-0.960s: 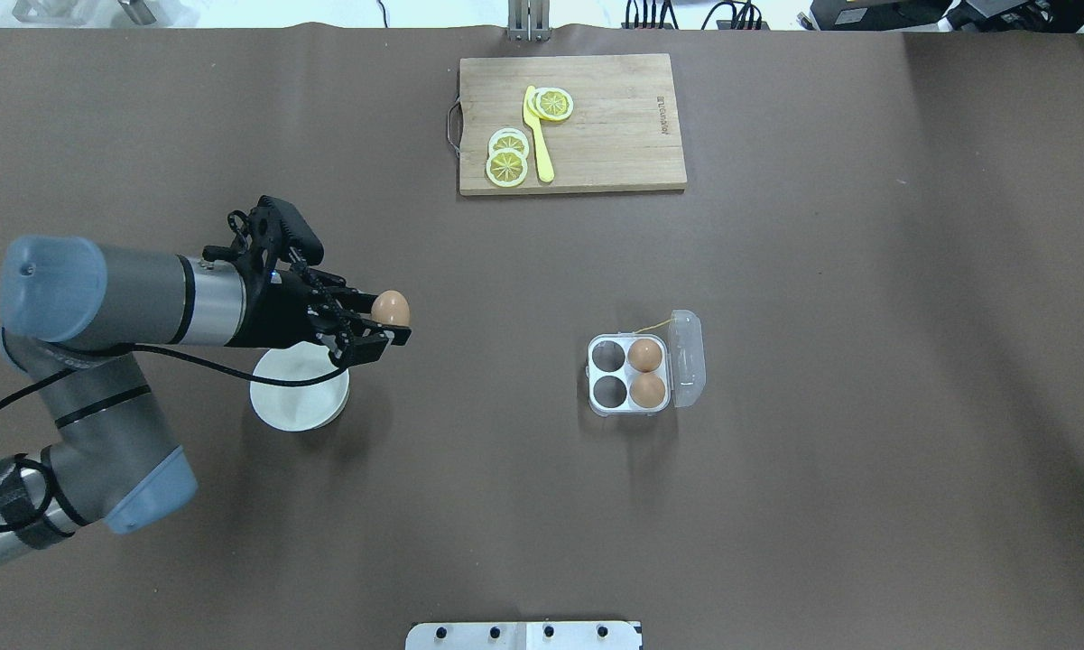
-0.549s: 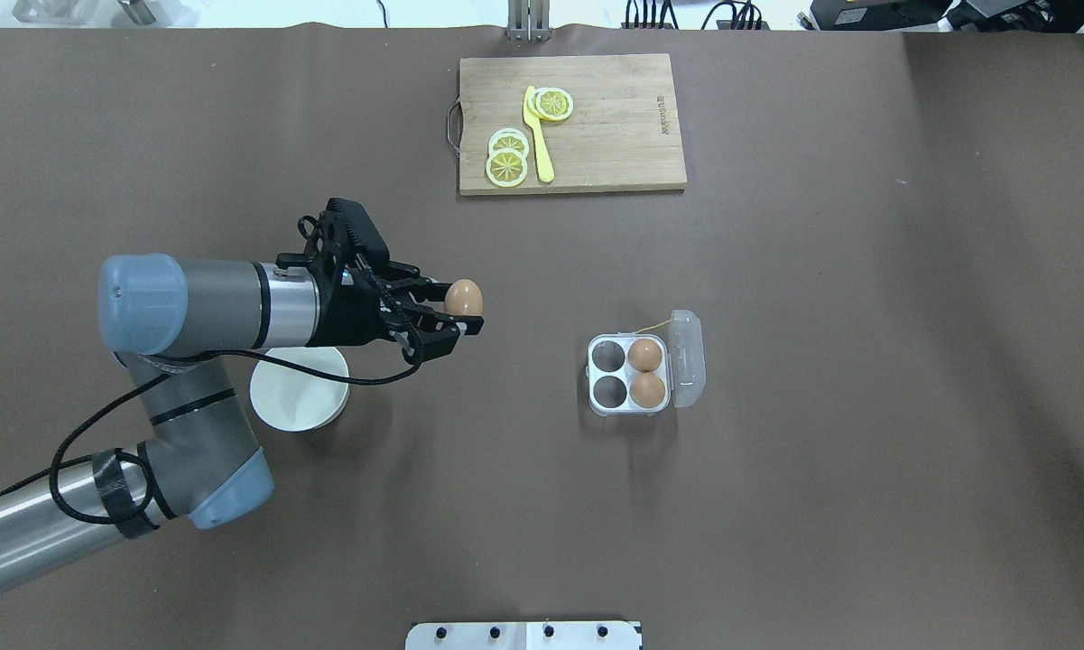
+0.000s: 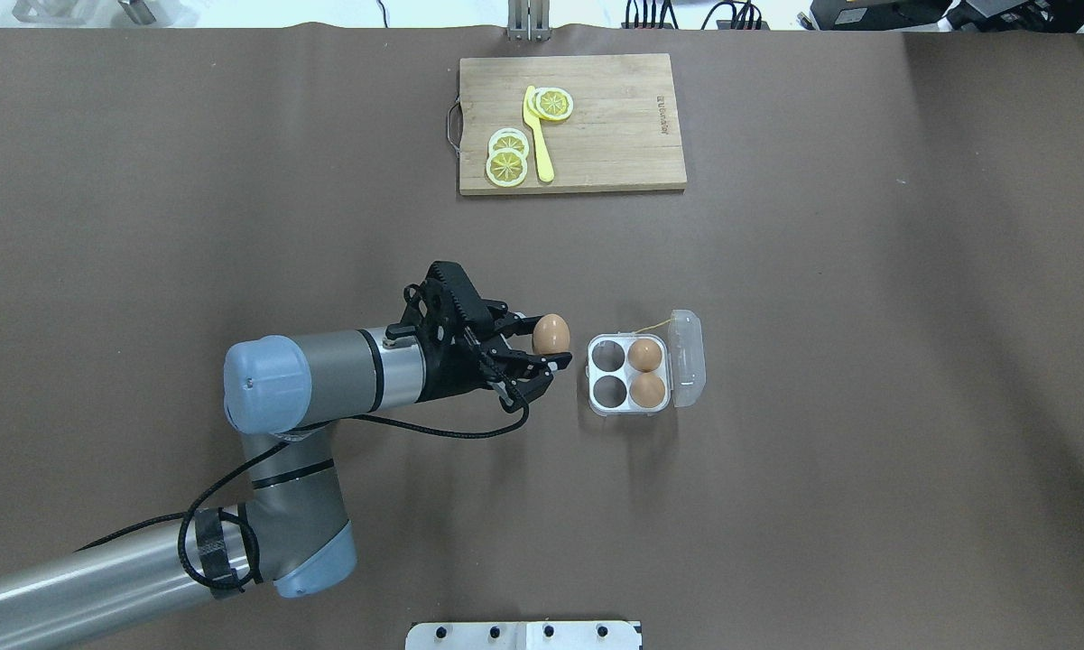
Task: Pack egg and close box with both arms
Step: 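Lift the egg with the left gripper and carry it over the egg box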
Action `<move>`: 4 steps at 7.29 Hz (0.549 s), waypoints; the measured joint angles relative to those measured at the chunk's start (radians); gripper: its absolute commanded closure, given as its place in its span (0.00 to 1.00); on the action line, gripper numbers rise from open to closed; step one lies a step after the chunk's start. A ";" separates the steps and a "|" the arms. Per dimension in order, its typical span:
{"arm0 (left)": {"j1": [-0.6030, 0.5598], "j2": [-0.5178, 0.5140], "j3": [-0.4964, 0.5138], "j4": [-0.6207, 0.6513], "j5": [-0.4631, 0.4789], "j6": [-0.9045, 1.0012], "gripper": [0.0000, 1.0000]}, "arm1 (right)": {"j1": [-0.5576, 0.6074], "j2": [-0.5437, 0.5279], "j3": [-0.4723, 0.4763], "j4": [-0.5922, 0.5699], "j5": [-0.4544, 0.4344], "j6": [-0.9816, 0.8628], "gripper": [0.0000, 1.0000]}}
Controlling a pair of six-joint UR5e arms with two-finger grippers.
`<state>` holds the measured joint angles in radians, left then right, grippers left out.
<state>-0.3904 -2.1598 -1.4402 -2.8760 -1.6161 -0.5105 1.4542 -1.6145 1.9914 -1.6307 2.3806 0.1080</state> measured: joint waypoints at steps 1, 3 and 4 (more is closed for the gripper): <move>0.014 -0.015 0.018 -0.001 0.018 0.018 1.00 | 0.000 0.000 0.001 0.000 0.000 0.003 0.00; 0.056 -0.040 0.058 -0.002 0.082 0.069 1.00 | 0.000 0.001 0.001 0.000 0.000 0.006 0.00; 0.075 -0.064 0.088 -0.001 0.113 0.079 1.00 | 0.000 0.001 0.001 0.000 0.001 0.007 0.00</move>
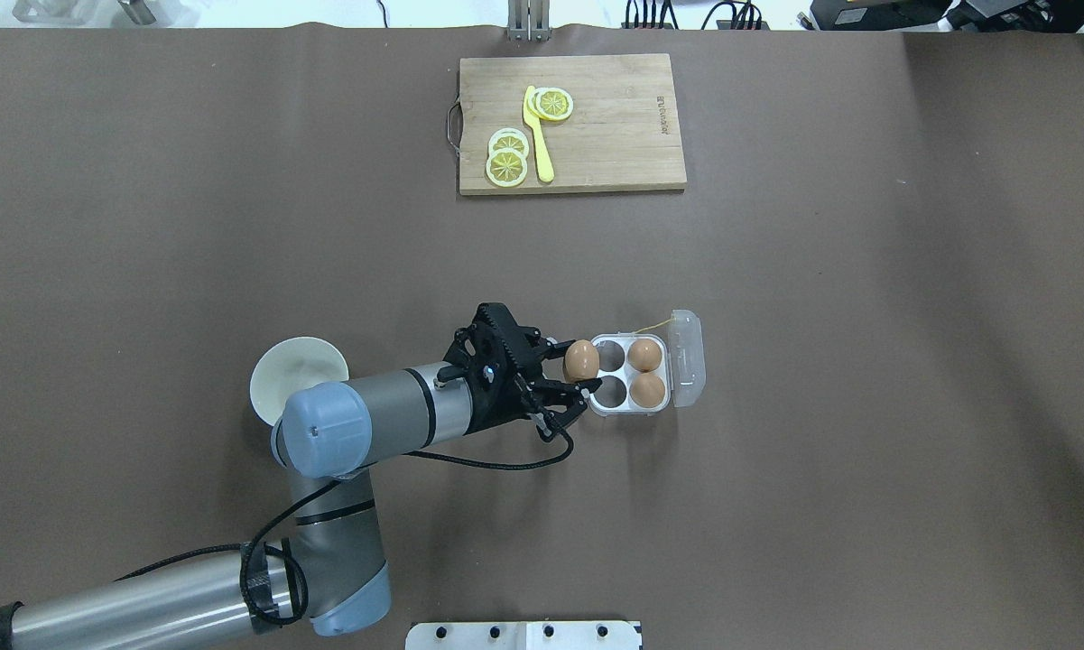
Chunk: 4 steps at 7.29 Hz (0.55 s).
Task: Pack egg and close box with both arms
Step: 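Lift the egg with the left gripper and carry it over the egg box, then lower the egg into the empty slot and open the left gripper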
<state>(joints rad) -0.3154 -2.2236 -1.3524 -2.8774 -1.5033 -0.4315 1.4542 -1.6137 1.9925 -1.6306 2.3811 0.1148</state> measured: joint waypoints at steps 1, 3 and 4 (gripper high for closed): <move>0.011 -0.022 0.026 0.001 0.019 0.004 1.00 | 0.000 0.000 -0.001 0.000 0.001 0.000 0.00; 0.018 -0.057 0.065 0.003 0.037 0.006 1.00 | 0.000 0.000 -0.001 -0.001 0.001 0.000 0.00; 0.019 -0.076 0.084 0.004 0.040 0.006 1.00 | 0.000 0.000 -0.002 -0.001 0.001 0.000 0.00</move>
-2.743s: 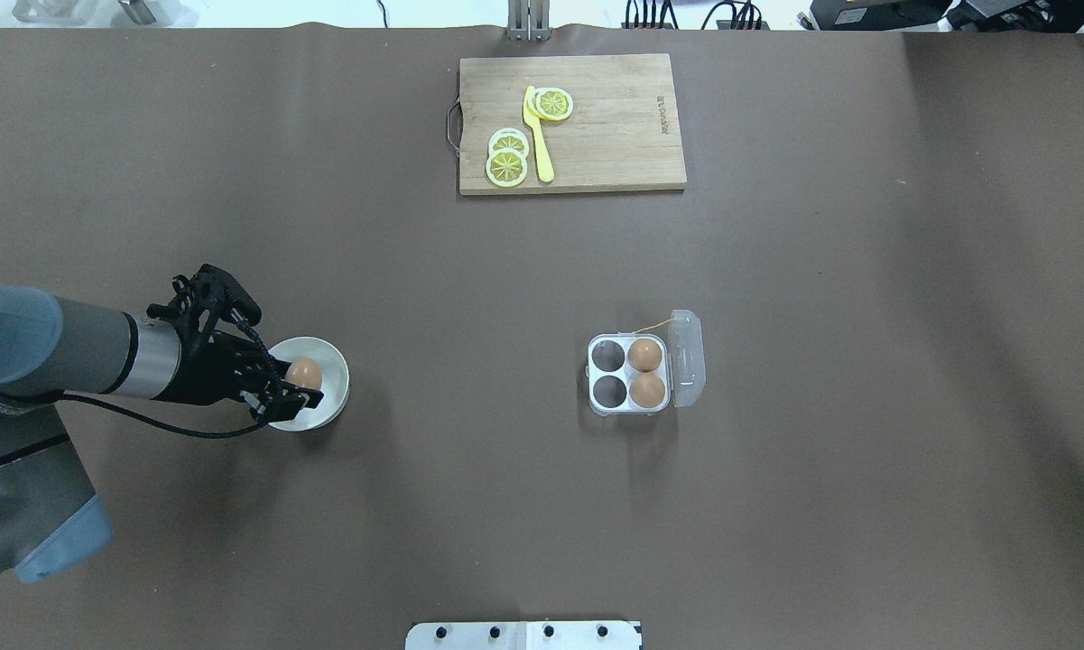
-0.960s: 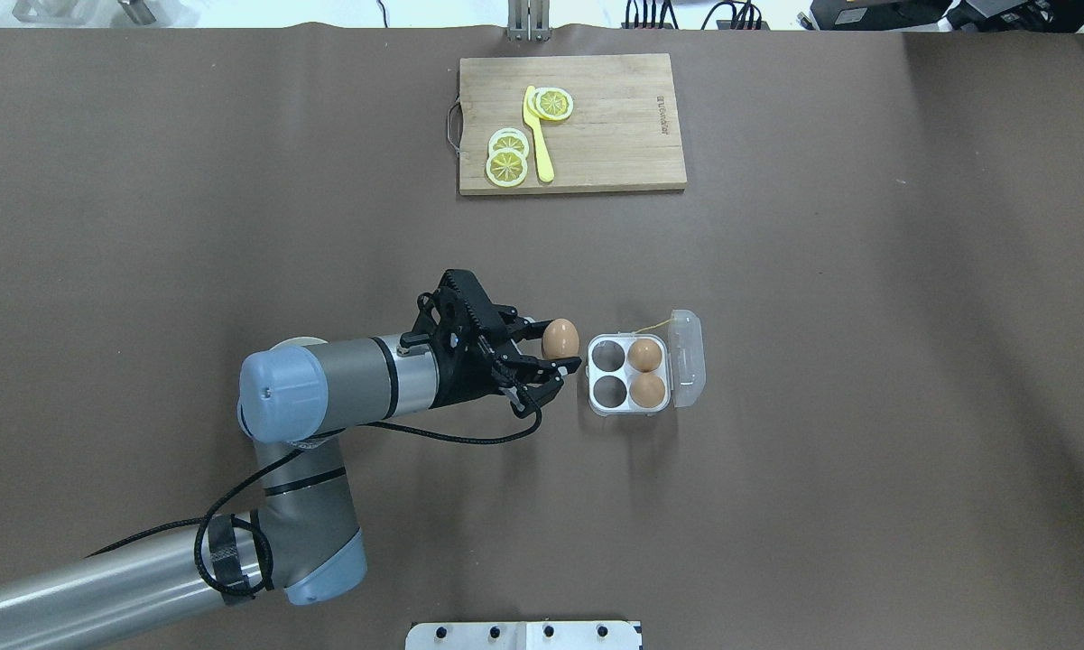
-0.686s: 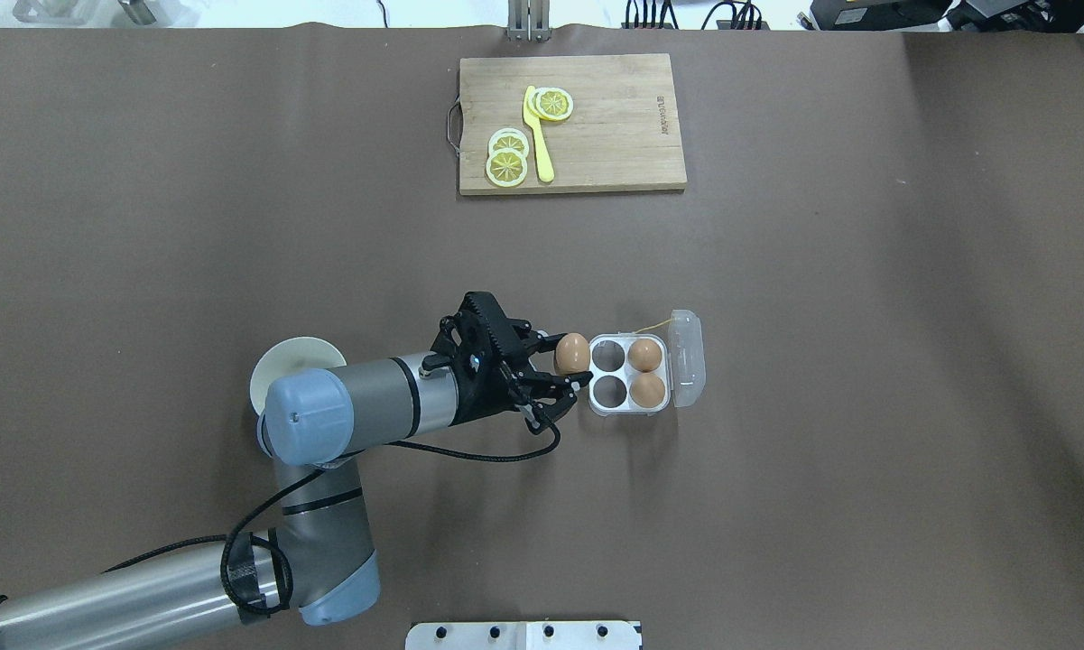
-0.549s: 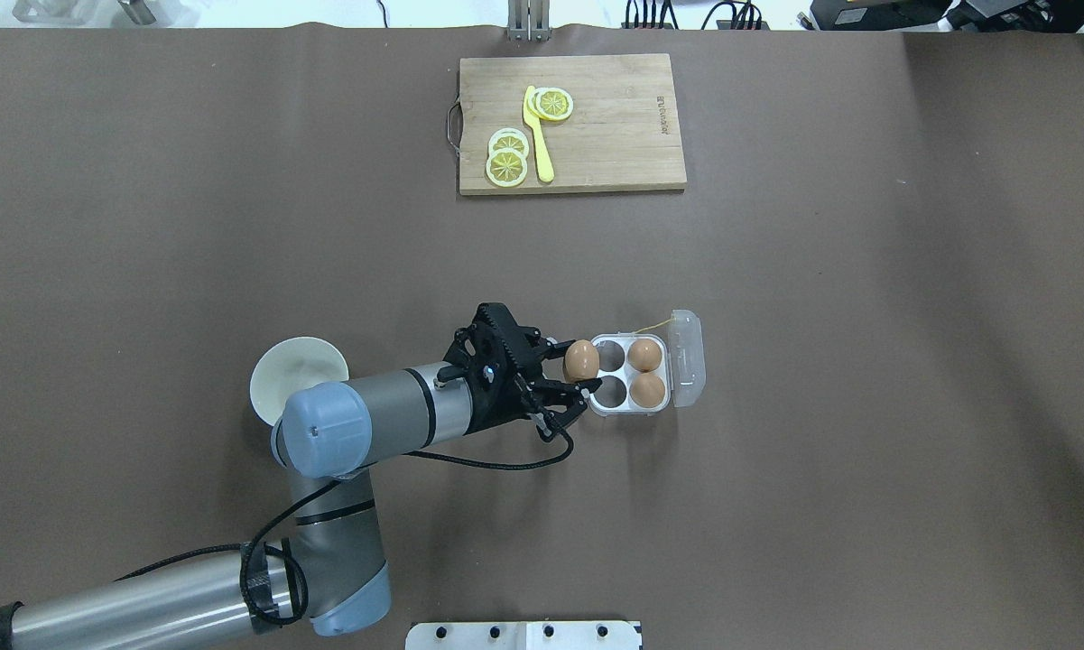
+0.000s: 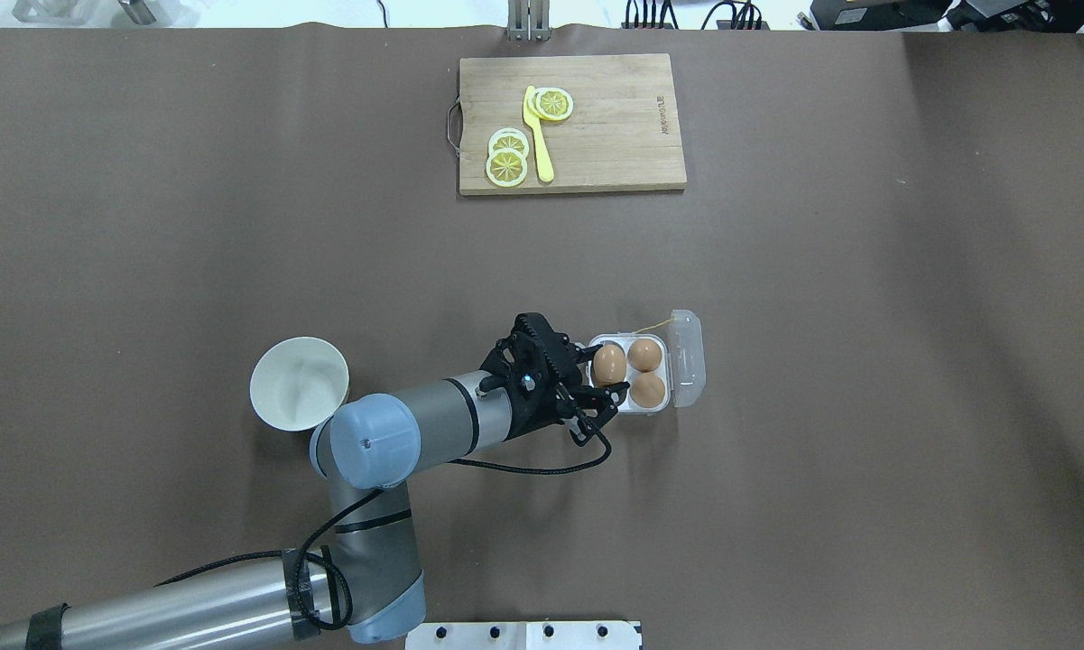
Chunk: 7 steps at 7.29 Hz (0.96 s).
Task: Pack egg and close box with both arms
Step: 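Lower the egg into the empty slot and open the left gripper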
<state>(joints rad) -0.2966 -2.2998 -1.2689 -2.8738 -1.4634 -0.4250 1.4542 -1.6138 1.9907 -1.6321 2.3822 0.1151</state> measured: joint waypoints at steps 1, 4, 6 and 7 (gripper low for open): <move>0.000 -0.011 0.011 0.001 0.001 0.000 1.00 | 0.000 0.000 0.000 0.000 0.000 0.000 0.00; 0.001 -0.019 0.018 0.003 0.000 0.000 0.65 | 0.000 0.000 -0.001 0.000 0.000 0.000 0.00; 0.001 -0.018 0.019 0.002 -0.001 0.000 0.60 | 0.000 0.000 -0.001 0.000 0.000 0.000 0.00; 0.001 -0.018 0.019 0.001 -0.001 0.000 0.50 | 0.000 0.000 -0.001 0.000 0.000 0.000 0.00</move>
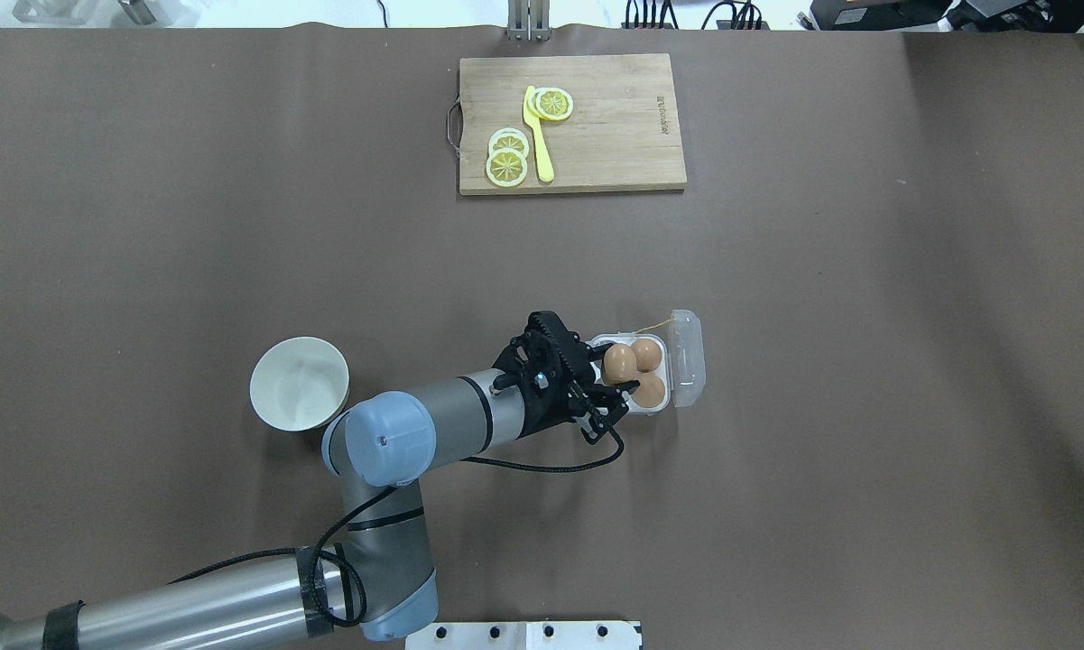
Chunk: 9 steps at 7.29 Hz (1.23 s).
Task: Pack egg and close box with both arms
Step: 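Lower the egg into the empty slot and open the left gripper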
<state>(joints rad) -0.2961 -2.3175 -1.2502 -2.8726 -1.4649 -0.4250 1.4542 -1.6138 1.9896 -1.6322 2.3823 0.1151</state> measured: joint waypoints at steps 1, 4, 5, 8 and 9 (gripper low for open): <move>0.000 0.001 0.000 0.000 0.000 0.000 0.42 | 0.000 0.000 0.000 0.000 0.000 0.000 0.00; 0.000 0.005 -0.001 -0.002 0.000 0.000 0.33 | 0.000 -0.001 0.000 0.000 0.000 0.000 0.00; 0.000 0.006 -0.002 -0.002 0.000 0.000 0.32 | 0.000 -0.001 0.001 0.000 0.000 0.000 0.00; 0.001 0.007 -0.004 -0.002 0.000 0.000 0.32 | 0.000 -0.001 0.002 0.000 0.000 0.000 0.00; 0.001 0.007 -0.007 -0.001 0.000 0.000 0.34 | 0.000 -0.002 0.002 0.000 0.000 0.000 0.00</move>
<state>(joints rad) -0.2953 -2.3109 -1.2573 -2.8739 -1.4654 -0.4249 1.4542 -1.6153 1.9916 -1.6322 2.3823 0.1150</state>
